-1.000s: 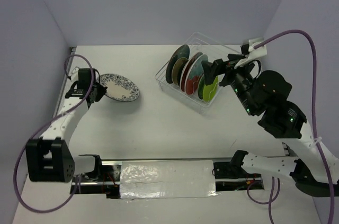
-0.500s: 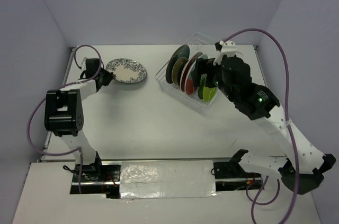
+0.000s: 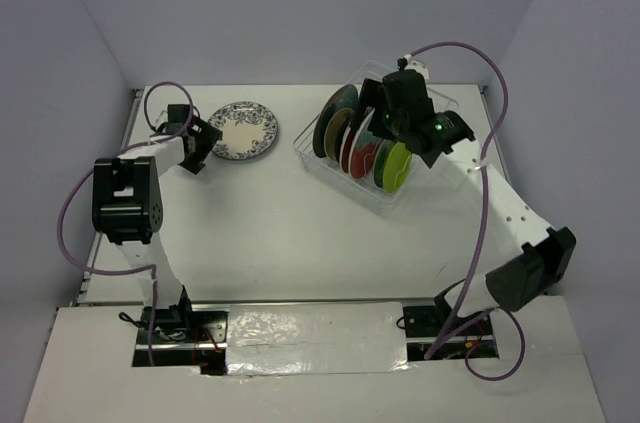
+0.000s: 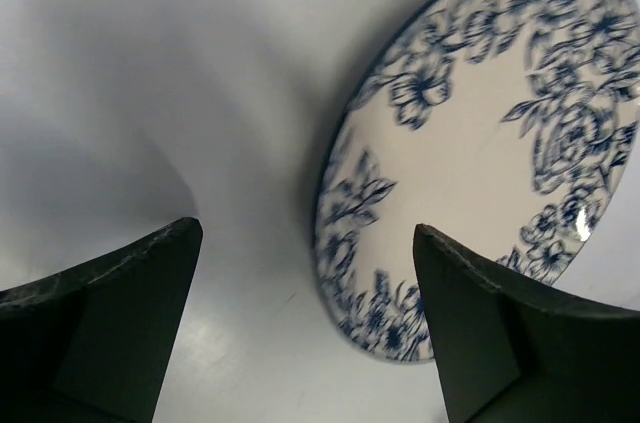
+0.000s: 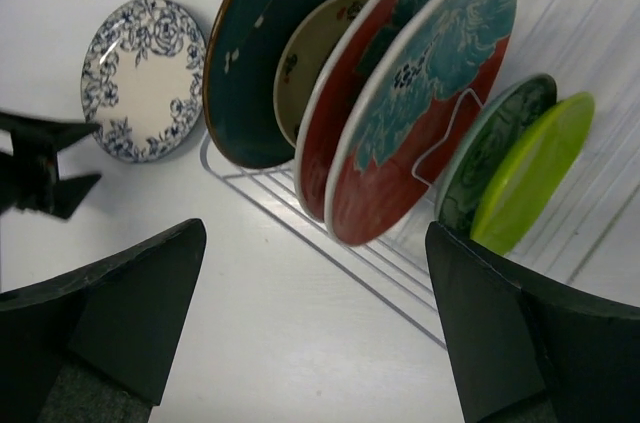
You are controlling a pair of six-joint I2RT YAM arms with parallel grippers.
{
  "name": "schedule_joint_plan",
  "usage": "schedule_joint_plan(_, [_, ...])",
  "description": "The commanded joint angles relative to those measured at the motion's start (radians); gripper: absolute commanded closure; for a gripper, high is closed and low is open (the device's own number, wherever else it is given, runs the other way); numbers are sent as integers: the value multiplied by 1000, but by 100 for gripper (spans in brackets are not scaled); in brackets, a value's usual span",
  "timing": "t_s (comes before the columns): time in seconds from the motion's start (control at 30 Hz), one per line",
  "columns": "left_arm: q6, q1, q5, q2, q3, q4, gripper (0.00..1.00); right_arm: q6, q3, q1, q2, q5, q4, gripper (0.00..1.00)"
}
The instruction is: Unload the plates from the dish rack
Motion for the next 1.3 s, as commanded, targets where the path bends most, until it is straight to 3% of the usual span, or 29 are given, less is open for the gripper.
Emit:
schedule_joint_plan(0.0, [60, 1, -123, -138, 62, -261, 1, 111, 111, -3, 78, 80, -37, 3])
schedule_joint_plan(0.17, [165, -5, -145, -492, 14, -429, 0, 237, 200, -7, 183, 216, -116, 18])
schedule_joint_plan(0.2, [224, -12, -137, -550, 2, -436, 1, 255, 204, -8, 204, 238, -126, 29])
schedule_joint_plan(0.23, [244, -16, -127, -657, -9, -448, 1, 281, 205, -9, 210, 256, -134, 32])
schedule_joint_plan(0.43, [416, -49, -65, -981, -128, -467, 0, 290, 100, -20, 184, 219, -26, 39])
schedule_joint_plan(0.8, [599, -51, 29, -1120, -345, -430, 0, 300, 103, -66, 249, 167, 22, 50])
schedule_joint_plan(1.27, [611, -51, 61, -1114, -376, -414, 1, 315, 56, -72, 238, 118, 99, 53])
